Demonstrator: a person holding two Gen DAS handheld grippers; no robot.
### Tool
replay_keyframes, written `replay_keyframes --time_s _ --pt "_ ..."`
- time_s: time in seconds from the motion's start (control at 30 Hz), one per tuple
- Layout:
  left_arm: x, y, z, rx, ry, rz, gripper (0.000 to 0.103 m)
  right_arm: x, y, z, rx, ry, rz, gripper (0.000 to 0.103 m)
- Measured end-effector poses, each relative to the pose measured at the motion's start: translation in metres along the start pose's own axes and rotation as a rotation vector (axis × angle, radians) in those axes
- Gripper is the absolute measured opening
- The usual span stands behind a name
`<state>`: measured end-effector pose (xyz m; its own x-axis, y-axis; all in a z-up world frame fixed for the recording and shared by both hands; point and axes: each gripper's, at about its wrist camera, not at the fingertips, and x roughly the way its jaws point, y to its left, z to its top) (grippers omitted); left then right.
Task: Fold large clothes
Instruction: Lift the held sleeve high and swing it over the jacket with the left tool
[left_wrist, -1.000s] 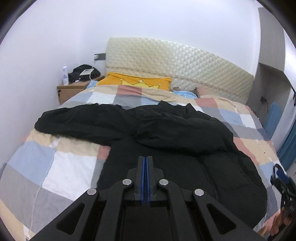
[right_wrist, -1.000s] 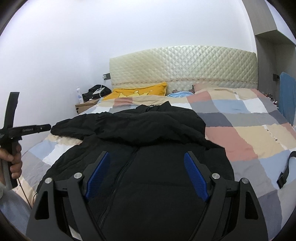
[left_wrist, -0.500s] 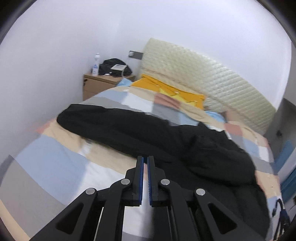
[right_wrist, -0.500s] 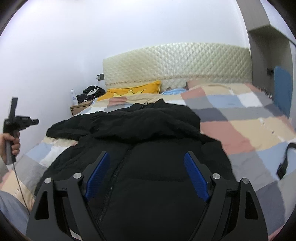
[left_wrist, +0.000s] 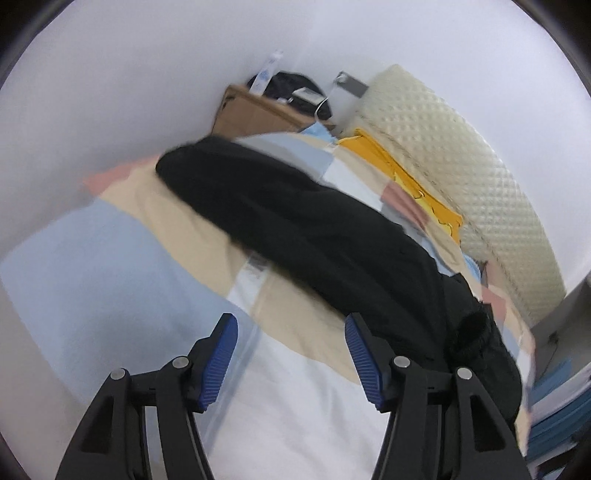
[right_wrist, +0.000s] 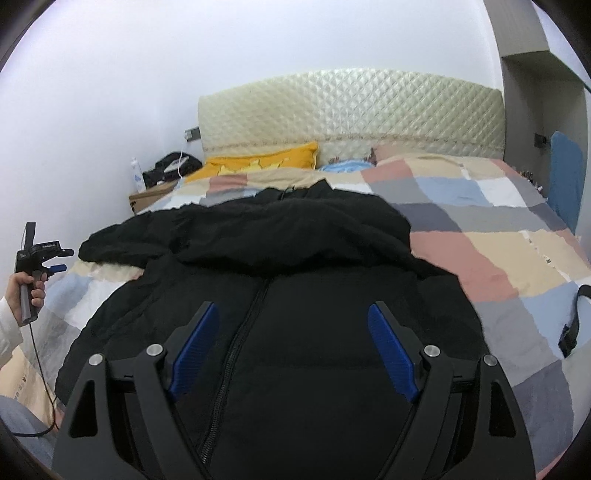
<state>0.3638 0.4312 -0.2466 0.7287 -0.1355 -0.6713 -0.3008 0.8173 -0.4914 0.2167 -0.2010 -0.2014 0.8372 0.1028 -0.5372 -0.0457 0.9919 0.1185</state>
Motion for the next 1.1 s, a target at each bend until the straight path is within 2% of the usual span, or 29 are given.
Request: replay_keyframes --time_s 0.13,0.23,0.3,0.4,0.47,0.57,0.73,0.83,0.9,0.93,1.0,1.1 --pt "0.037 0.035 0.017 -0.081 0.028 -0.069 0.060 0.013 0.005 0.005 0.023 0.027 0.005 0.083" --pt "0.066 0.059 0.033 -0.170 0.013 -0.112 0.060 0.022 0.015 0.006 -0.009 0.035 -0.018 0.083" --pt "0.082 0.068 0.041 -0.187 -0.033 -0.113 0.060 0.029 0.020 0.005 -0.021 0.037 -0.028 0.083" --pt "0.112 0.079 0.052 -0.236 -0.037 -0.136 0.060 0.047 0.020 0.003 -0.008 0.055 -0.056 0.083" --pt "0.132 0.082 0.061 -0.252 -0.048 -0.105 0.060 0.058 0.019 0.003 0.001 0.084 -0.059 0.083" --pt "0.148 0.081 0.071 -0.251 -0.095 -0.086 0.060 0.066 0.016 0.002 0.005 0.097 -0.081 0.083" --pt "0.162 0.082 0.079 -0.274 -0.141 -0.105 0.058 0.070 0.004 0.003 0.066 0.096 -0.109 0.083" --pt "0.166 0.089 0.087 -0.328 -0.156 -0.129 0.045 0.070 -0.006 0.003 0.106 0.091 -0.116 0.083" --pt "0.164 0.094 0.090 -0.379 -0.175 -0.134 0.031 0.069 -0.009 0.003 0.116 0.090 -0.121 0.083" --pt "0.162 0.096 0.093 -0.400 -0.185 -0.137 0.028 0.068 -0.010 0.003 0.120 0.087 -0.119 0.083" --pt "0.159 0.094 0.099 -0.414 -0.199 -0.122 0.016 0.065 -0.011 0.004 0.119 0.079 -0.116 0.083" --pt "0.146 0.078 0.104 -0.405 -0.237 -0.068 0.007 0.062 -0.012 0.005 0.118 0.068 -0.112 0.083"
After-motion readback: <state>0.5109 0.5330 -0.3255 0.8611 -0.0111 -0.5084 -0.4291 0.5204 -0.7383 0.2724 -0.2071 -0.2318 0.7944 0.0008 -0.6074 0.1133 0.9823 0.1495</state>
